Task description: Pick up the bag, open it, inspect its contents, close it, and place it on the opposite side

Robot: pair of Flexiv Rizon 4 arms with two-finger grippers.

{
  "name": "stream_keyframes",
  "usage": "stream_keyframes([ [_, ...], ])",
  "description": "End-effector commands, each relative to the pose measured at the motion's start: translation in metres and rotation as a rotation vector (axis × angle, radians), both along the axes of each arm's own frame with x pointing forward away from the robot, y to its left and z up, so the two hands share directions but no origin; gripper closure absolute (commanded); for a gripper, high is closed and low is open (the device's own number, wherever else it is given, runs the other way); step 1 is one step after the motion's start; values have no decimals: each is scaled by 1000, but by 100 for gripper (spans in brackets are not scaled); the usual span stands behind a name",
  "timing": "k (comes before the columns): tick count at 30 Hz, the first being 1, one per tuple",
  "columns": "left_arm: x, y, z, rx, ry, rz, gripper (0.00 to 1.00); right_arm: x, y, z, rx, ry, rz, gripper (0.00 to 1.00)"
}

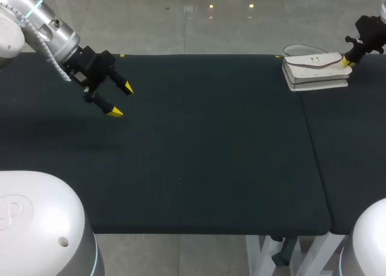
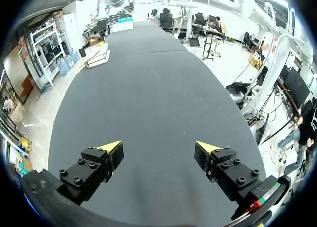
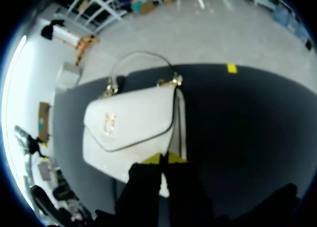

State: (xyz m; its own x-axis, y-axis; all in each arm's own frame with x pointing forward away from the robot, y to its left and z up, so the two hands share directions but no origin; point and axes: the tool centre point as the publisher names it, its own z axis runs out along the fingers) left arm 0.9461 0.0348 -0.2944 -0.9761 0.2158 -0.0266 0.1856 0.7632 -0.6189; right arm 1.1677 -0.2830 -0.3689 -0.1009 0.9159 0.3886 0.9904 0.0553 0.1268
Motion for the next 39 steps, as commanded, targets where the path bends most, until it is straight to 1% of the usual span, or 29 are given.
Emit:
stream_keyframes([
  [1, 1, 0, -1, -3, -1, -1, 0, 3, 5, 1, -22, 243, 114, 100],
  [8, 1, 0, -1, -3, -1, -1, 0, -4, 13, -2, -14, 254, 130, 100],
  [16, 1, 0, -1, -3, -1, -1, 0, -18, 36, 8, 2, 221, 160, 100],
  [20, 1, 0, -1, -3, -1, -1, 0, -27, 53, 15, 8, 201, 183, 100],
  [23, 1, 0, -1, -3, -1, -1, 0, -35, 73, 19, 13, 189, 222, 100],
  [25, 1, 0, -1, -3, -1, -1, 0, -40, 82, 20, 17, 187, 241, 100],
  [27, 1, 0, -1, -3, -1, -1, 0, -47, 97, 20, 16, 186, 271, 100],
  [31, 1, 0, -1, -3, -1, -1, 0, -59, 117, 21, 12, 180, 289, 100],
  [34, 1, 0, -1, -3, -1, -1, 0, -67, 129, 21, 9, 173, 294, 100],
  [39, 1, 0, -1, -3, -1, -1, 0, -84, 140, 19, 38, 150, 271, 100],
])
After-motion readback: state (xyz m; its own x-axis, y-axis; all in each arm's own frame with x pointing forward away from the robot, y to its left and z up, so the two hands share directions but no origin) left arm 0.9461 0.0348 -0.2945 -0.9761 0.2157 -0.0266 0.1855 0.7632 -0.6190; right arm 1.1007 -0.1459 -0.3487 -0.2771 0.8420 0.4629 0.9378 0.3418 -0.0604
